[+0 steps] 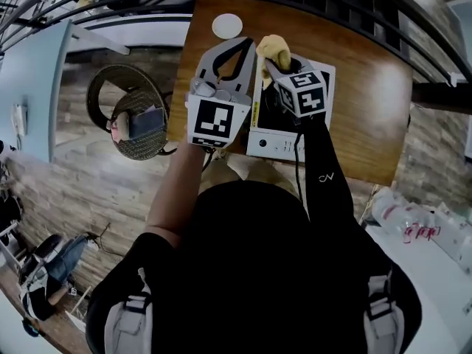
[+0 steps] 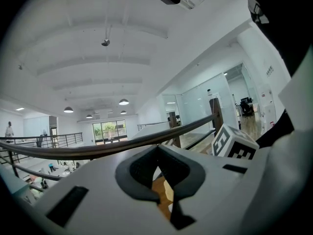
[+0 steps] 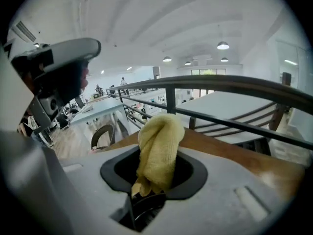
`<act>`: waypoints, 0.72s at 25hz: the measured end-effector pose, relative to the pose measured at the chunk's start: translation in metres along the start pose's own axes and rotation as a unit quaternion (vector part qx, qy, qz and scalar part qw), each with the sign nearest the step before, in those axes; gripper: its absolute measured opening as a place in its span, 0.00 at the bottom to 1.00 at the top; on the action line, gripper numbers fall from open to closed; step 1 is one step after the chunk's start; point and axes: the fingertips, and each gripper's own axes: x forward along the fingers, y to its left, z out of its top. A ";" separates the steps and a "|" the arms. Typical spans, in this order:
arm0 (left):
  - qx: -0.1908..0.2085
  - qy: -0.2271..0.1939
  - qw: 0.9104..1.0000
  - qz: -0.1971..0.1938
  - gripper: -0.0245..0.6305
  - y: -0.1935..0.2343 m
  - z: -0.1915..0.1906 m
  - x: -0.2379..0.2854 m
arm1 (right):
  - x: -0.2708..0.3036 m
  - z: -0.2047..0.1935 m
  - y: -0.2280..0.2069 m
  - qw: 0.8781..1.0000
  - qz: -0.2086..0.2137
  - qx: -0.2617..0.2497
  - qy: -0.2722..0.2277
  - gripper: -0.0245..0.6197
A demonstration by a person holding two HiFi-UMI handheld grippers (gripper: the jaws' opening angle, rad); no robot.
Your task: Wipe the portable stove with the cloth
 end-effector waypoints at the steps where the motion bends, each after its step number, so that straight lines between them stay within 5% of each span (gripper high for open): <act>1: 0.000 0.004 1.000 0.008 0.05 0.003 -0.001 -0.004 | 0.009 -0.005 0.004 1.000 0.008 0.003 0.014 0.22; 7: -0.008 0.024 0.999 0.035 0.05 0.004 -0.013 -0.007 | 0.033 -0.041 0.003 0.996 0.013 -0.025 0.089 0.22; 18: -0.030 0.017 0.999 -0.027 0.05 -0.052 -0.009 0.033 | -0.050 -0.081 -0.112 0.988 -0.118 0.050 0.089 0.22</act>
